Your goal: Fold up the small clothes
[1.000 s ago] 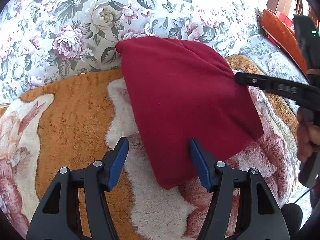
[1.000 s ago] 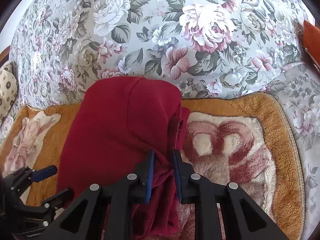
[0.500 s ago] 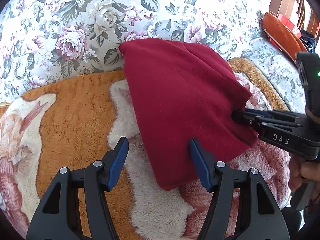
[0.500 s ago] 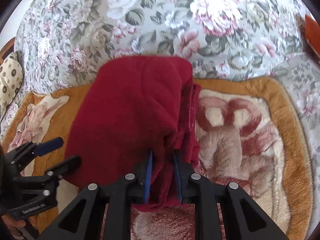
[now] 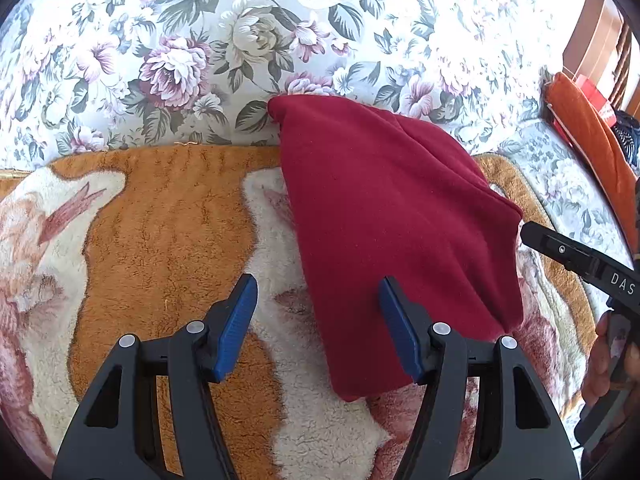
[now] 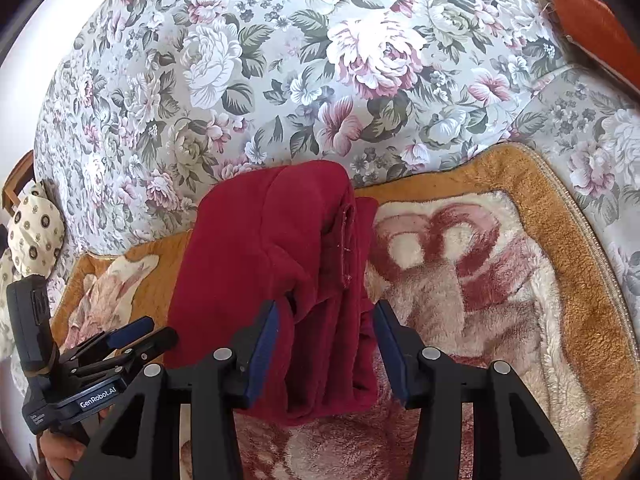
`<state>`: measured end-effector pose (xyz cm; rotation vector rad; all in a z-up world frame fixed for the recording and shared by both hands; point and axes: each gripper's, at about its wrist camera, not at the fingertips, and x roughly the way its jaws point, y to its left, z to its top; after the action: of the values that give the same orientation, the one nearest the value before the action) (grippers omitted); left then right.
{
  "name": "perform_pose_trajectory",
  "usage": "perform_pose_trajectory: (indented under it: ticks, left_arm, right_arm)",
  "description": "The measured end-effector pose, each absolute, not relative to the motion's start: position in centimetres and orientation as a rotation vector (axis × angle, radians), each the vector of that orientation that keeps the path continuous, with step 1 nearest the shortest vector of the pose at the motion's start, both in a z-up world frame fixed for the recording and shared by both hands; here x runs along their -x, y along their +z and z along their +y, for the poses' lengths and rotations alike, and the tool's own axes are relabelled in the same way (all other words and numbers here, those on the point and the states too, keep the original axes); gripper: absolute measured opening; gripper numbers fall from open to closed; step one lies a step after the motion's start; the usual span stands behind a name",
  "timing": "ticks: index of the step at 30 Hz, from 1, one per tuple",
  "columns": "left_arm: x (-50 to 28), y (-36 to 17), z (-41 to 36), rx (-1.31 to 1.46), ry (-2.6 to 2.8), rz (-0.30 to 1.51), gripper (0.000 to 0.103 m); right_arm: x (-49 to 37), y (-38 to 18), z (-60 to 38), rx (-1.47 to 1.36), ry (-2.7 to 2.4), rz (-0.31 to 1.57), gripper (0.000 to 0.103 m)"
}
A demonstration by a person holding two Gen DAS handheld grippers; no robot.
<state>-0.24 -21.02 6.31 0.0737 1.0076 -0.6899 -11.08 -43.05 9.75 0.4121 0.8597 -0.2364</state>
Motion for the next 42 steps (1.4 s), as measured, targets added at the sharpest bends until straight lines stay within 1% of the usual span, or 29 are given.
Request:
perform_pose_trajectory:
  ticks: [7,8,9,10,13,15,18,20,27,30,31,33,34,35,37,38,39,40,41,42]
  left_arm:
    - [-0.4,6.1,-20.9,-0.044,-0.683,1.022,0.063]
    - [-0.4,6.0,-20.9,-0.043,-0.682,1.026,0.063]
    - [-0.4,5.9,-20.9,-0.043,-0.682,1.029,0.063]
    - [-0.4,5.9,-21.0,-0.045,-0.684,1.030,0.063]
    - [-0.4,5.9,-21.2,-0.049,-0.690,1.028,0.064]
    - [-0.3,5.6,-21.5,-0.057,-0.688,1.026,0.067]
    - [-0.3,5.2,-21.7,-0.060,-0.686,1.031,0.068]
    - [-0.2,5.2,-21.7,-0.066,-0.676,1.020,0.071]
    - [-0.3,5.2,-21.9,-0.066,-0.669,1.006,0.071]
    - [-0.3,5.4,-21.9,-0.066,-0.664,0.985,0.071]
    - [-0.3,5.4,-21.9,-0.062,-0.664,0.982,0.071]
    - [-0.5,5.5,-21.8,-0.043,-0.671,0.978,0.071]
    - [-0.6,5.6,-21.7,-0.028,-0.674,0.976,0.071]
    - [-0.8,5.7,-21.5,-0.006,-0.680,0.978,0.071]
    - [-1.1,5.8,-21.2,0.043,-0.709,0.990,0.071]
    - [-1.5,5.7,-21.1,0.079,-0.732,1.010,0.073]
    - [-1.6,5.6,-21.1,0.108,-0.749,1.029,0.079]
    - [-1.9,5.5,-21.2,0.144,-0.772,1.047,0.081]
    - [-2.0,5.3,-21.4,0.173,-0.790,1.057,0.083]
    - [-2.1,5.2,-21.6,0.187,-0.808,1.065,0.083]
  right_arm:
    - [8.1,9.6,-43.2,-0.411,-0.272,0.860,0.046]
    - [7.6,9.3,-43.0,-0.396,-0.263,0.867,0.036]
    - [7.2,9.0,-42.8,-0.383,-0.254,0.874,0.029]
    - [7.0,8.8,-42.6,-0.374,-0.251,0.872,0.016]
    - [7.1,8.5,-42.5,-0.313,-0.304,0.850,0.015]
    - [7.2,7.2,-42.6,-0.325,-0.322,0.858,0.015]
    - [7.6,6.8,-42.5,-0.315,-0.330,0.820,0.015]
    - [7.8,6.9,-42.8,-0.336,-0.325,0.814,0.015]
    - [8.4,6.7,-43.1,-0.396,-0.294,0.782,0.016]
    - [8.9,6.9,-43.5,-0.450,-0.251,0.749,0.018]
    - [9.0,7.2,-43.5,-0.464,-0.235,0.730,0.020]
    - [9.3,7.8,-43.3,-0.462,-0.219,0.696,0.027]
    - [9.3,8.1,-43.2,-0.454,-0.215,0.684,0.038]
    - [9.3,8.3,-43.1,-0.450,-0.211,0.674,0.046]
    - [9.2,8.4,-43.1,-0.463,-0.197,0.670,0.047]
    - [9.2,8.3,-43.2,-0.474,-0.203,0.674,0.048]
    - [9.1,8.1,-43.3,-0.482,-0.211,0.679,0.050]
    - [9.1,7.9,-43.6,-0.488,-0.222,0.686,0.055]
    - [9.0,7.7,-43.8,-0.494,-0.231,0.694,0.058]
    - [8.9,7.3,-44.2,-0.507,-0.240,0.705,0.060]
